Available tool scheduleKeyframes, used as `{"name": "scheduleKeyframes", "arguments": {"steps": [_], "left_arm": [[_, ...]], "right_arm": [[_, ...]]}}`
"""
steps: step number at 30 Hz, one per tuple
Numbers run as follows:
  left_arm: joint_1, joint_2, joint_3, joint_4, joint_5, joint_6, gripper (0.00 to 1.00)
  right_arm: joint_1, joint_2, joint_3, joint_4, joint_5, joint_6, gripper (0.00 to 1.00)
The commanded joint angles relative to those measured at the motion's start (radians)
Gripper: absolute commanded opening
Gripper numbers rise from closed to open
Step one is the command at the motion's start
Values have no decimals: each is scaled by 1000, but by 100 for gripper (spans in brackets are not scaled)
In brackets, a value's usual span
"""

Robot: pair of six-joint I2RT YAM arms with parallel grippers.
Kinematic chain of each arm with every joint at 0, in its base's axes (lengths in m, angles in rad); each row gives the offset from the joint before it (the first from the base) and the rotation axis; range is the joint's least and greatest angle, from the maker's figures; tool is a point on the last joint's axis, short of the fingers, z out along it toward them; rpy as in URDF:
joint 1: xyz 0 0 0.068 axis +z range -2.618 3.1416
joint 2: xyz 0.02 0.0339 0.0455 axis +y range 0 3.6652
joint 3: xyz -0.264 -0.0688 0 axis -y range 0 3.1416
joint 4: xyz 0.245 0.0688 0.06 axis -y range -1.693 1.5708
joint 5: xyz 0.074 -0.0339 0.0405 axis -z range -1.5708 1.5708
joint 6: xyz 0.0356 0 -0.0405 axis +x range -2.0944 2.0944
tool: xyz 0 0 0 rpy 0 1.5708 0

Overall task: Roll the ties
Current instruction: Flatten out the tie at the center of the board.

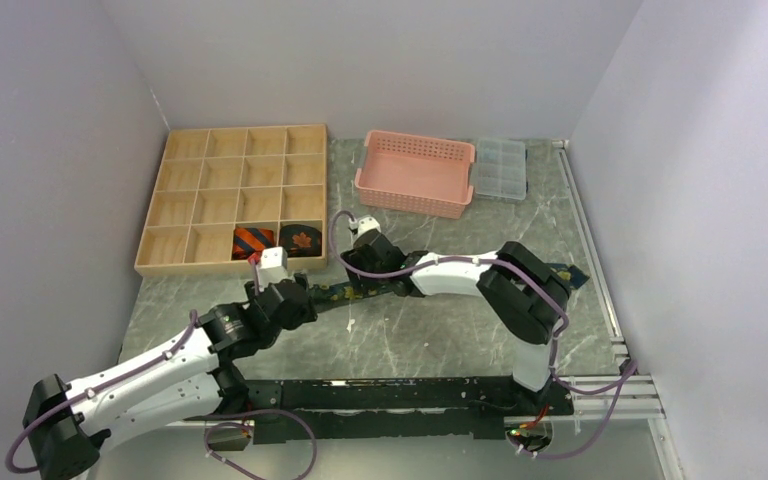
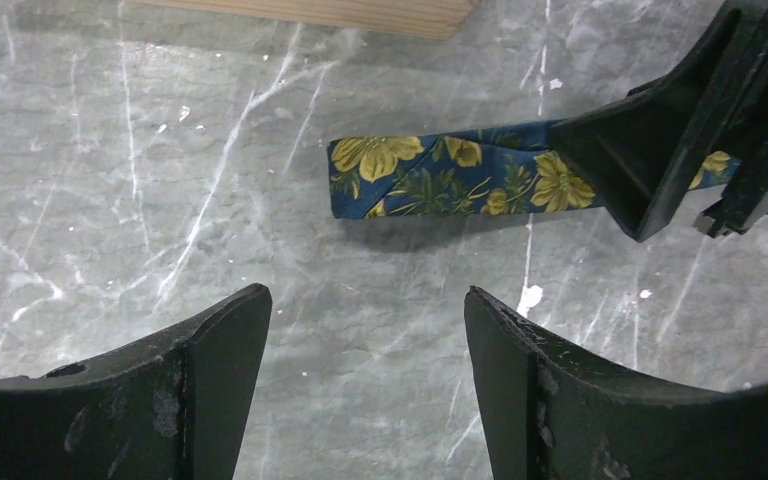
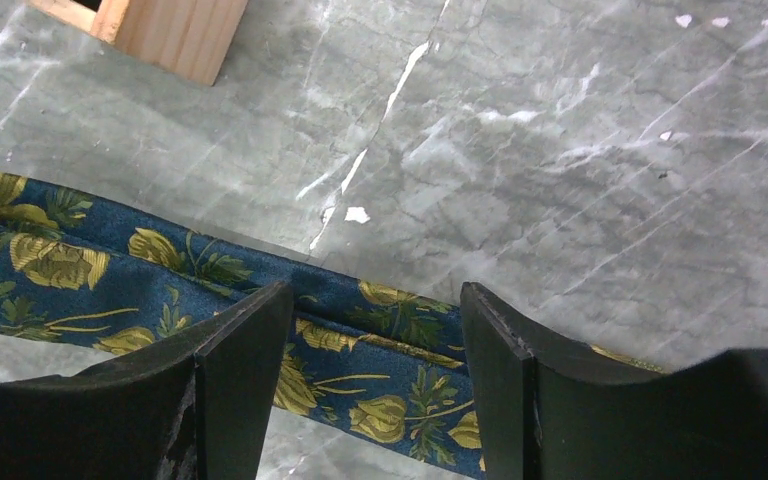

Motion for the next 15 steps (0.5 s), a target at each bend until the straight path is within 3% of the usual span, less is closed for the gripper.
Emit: {"name": "scheduleKeyframes", "arguments": {"steps": [1, 7, 15], "left_arm": [[2, -33, -13, 85, 32, 37, 77], [5, 4, -6, 221, 81, 130, 76], [97, 207, 5, 458, 302, 197, 70]], "right_arm": [[-25, -47, 54, -80, 25, 95, 68], [-63, -205, 65, -71, 21, 98, 68], [-66, -376, -231, 37, -73, 181, 60]]}}
